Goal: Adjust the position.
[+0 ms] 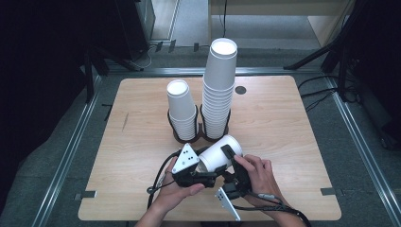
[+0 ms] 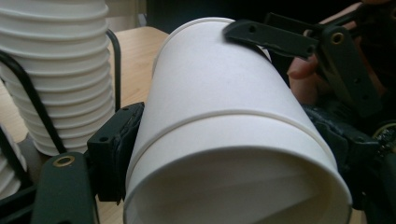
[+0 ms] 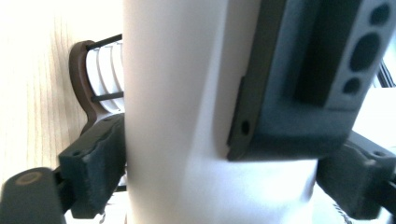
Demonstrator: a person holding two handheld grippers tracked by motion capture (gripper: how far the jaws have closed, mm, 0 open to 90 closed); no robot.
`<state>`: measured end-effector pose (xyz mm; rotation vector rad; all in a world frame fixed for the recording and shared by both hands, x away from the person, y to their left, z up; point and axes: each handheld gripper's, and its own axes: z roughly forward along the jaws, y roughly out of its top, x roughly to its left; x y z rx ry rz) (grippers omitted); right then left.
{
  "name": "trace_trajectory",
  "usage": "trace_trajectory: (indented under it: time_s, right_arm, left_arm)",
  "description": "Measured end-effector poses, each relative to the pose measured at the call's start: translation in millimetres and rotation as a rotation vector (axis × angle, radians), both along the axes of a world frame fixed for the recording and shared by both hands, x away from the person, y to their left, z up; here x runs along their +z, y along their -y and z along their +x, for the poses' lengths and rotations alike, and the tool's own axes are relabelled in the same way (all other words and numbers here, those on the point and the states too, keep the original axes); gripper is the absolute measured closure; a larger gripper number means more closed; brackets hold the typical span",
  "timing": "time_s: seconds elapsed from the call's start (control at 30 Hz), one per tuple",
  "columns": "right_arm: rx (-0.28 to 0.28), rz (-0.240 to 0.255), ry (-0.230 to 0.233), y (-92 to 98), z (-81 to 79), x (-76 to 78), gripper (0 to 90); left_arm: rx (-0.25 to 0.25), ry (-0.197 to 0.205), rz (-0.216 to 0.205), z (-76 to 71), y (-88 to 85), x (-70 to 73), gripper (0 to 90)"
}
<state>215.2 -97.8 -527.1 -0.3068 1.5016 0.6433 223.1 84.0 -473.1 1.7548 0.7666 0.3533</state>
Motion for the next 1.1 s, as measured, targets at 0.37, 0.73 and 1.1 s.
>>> trace_trajectory:
  time_s: [0.37, 0.73, 1.1]
  right_arm:
    - [0.022, 0.036, -0.05, 0.2, -2.0, -2.0, 0.0]
    - [0.031, 0.043, -0.054, 2.2, -3.3, -0.4, 0.0]
    - [0.037, 0.09, -0.066, 7.7, -7.1, 8.5, 0.0]
  left_arm:
    - [0.008, 0.041, 0.024, -1.6, 0.3, -0.6, 21.4]
    - [0.043, 0.053, 0.013, 2.0, -6.4, -1.5, 21.5]
    - [0.078, 0.078, 0.006, 4.7, -11.4, -3.5, 21.4]
